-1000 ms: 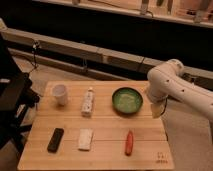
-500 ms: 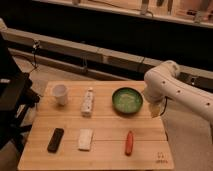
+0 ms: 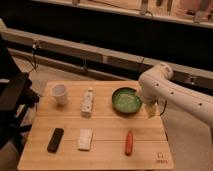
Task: Pick up the ceramic bowl
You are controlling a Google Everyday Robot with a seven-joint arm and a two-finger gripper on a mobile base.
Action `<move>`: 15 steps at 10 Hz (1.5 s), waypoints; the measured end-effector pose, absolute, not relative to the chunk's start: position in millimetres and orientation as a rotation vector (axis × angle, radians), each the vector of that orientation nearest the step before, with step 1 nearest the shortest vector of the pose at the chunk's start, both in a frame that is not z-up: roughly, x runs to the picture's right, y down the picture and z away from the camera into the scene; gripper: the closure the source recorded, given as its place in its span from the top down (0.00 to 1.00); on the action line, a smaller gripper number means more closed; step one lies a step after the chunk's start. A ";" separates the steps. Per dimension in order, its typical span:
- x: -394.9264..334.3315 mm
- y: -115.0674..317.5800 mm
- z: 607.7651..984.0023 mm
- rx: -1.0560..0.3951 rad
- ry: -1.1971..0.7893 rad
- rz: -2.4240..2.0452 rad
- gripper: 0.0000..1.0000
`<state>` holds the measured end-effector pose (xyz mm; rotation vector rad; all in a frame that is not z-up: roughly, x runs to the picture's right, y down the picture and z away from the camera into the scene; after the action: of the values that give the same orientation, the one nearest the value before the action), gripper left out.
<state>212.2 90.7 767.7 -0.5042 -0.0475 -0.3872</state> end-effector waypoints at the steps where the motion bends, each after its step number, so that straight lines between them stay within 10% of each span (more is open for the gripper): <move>1: 211.0 91.8 769.6 -0.504 -0.053 -0.399 0.80; 15: 191.6 91.6 795.2 -0.483 -0.141 -0.544 0.80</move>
<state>191.6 91.6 795.2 -0.4830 -0.1409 -0.5444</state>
